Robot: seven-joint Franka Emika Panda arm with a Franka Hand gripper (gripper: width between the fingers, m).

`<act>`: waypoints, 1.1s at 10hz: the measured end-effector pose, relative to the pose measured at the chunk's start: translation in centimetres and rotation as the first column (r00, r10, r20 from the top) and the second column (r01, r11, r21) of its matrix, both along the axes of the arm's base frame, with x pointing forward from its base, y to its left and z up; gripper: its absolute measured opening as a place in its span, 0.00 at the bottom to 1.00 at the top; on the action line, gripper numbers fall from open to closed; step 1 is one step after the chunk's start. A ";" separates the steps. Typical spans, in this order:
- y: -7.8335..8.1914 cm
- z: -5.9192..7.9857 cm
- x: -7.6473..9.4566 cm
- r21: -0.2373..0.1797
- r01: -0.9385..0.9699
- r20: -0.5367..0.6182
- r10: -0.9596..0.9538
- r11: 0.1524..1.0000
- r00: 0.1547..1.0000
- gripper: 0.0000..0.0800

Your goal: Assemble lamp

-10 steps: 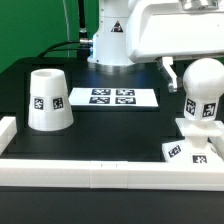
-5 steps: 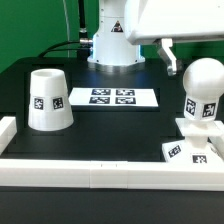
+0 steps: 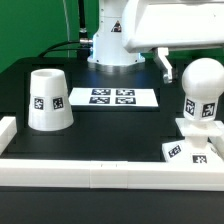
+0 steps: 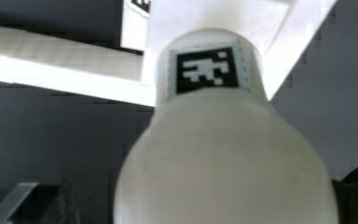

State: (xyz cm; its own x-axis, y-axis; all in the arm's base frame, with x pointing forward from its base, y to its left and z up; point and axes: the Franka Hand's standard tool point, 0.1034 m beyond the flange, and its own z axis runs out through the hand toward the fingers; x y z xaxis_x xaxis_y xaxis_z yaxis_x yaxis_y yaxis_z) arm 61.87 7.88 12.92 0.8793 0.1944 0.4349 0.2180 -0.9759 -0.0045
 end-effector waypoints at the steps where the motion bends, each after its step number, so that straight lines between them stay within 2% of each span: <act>1: 0.2 -0.4 -0.3 0.002 -0.004 -0.073 0.004 1.000 0.997 0.87; 4: 1.2 -0.2 -0.9 0.008 -0.024 -0.300 0.025 1.000 0.954 0.87; 7: 1.0 -0.7 -1.5 -0.003 -0.067 -0.449 0.059 0.998 0.892 0.87; 9: 0.1 -0.4 -0.7 -0.018 -0.096 -0.472 0.076 0.995 0.878 0.87; 11: 0.5 0.2 -0.2 -0.032 -0.118 -0.460 0.091 0.992 0.883 0.87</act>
Offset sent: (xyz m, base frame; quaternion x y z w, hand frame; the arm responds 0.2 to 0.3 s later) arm 0.0000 0.0000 0.0000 0.0000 -0.1938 0.0000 0.9810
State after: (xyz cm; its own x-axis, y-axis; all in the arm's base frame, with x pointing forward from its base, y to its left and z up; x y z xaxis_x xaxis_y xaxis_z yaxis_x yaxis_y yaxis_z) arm 61.69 8.37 13.11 0.9509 0.3086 -0.0250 0.3061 -0.9492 -0.0732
